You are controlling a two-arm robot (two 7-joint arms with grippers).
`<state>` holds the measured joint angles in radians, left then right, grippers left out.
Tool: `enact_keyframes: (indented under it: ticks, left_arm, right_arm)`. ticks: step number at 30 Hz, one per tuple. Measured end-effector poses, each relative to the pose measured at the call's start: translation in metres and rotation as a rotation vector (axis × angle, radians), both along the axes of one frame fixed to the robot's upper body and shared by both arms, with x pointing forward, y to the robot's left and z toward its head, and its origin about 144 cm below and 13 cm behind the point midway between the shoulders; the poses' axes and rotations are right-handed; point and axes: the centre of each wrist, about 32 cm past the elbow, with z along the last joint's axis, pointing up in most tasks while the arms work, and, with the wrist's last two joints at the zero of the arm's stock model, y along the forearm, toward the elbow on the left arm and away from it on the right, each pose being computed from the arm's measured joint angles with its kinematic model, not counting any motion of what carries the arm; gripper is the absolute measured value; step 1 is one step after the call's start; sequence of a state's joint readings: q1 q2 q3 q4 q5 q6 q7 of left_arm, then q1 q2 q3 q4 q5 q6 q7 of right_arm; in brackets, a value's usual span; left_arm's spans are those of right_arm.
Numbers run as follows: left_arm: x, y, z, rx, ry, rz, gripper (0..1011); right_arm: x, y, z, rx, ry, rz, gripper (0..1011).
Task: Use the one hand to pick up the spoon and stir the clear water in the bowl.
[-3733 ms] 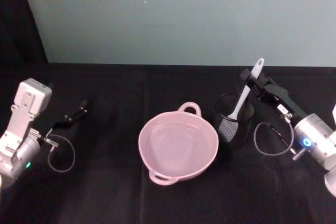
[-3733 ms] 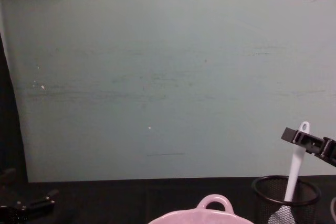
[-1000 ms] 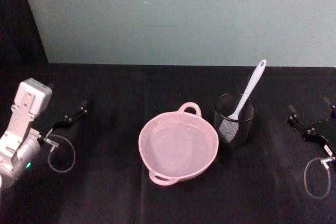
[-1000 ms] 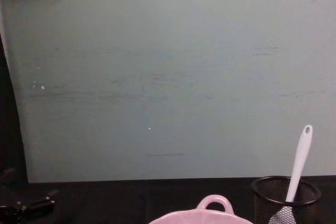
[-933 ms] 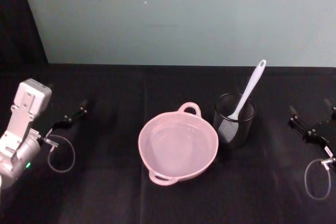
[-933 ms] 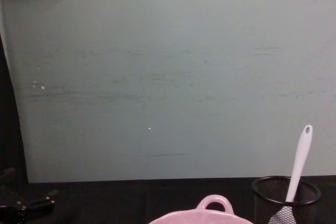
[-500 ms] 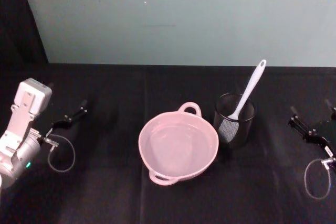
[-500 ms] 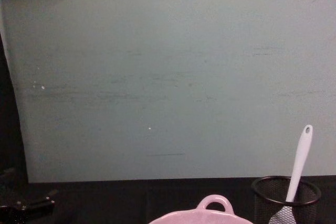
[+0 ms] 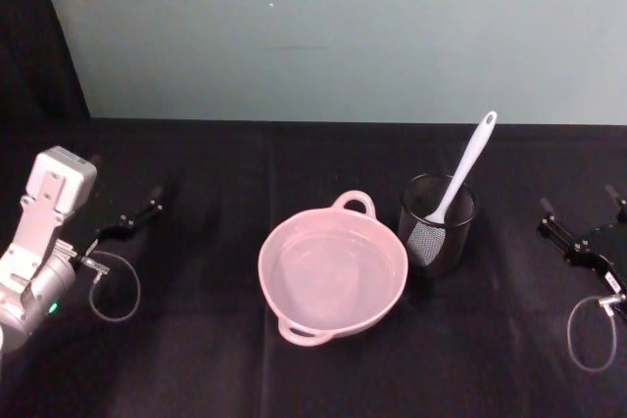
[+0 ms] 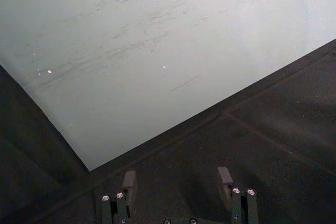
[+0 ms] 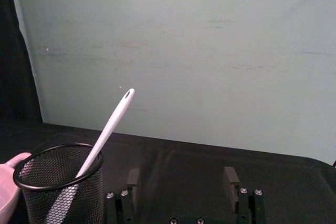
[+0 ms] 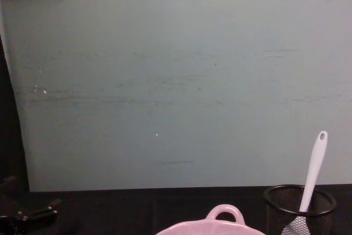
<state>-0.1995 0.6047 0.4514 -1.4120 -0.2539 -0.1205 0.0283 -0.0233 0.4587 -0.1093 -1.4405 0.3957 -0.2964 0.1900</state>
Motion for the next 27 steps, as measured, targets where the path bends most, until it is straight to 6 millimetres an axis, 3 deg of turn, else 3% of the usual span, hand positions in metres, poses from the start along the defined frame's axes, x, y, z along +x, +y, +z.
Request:
enact_keyframes:
  ticks: [27]
  left_arm:
    - [0.0000, 0.0000, 0.0000, 0.000, 0.000, 0.000, 1005]
  right_arm:
    - [0.0001, 0.0001, 0.0004, -0.001, 0.000, 0.000, 1003]
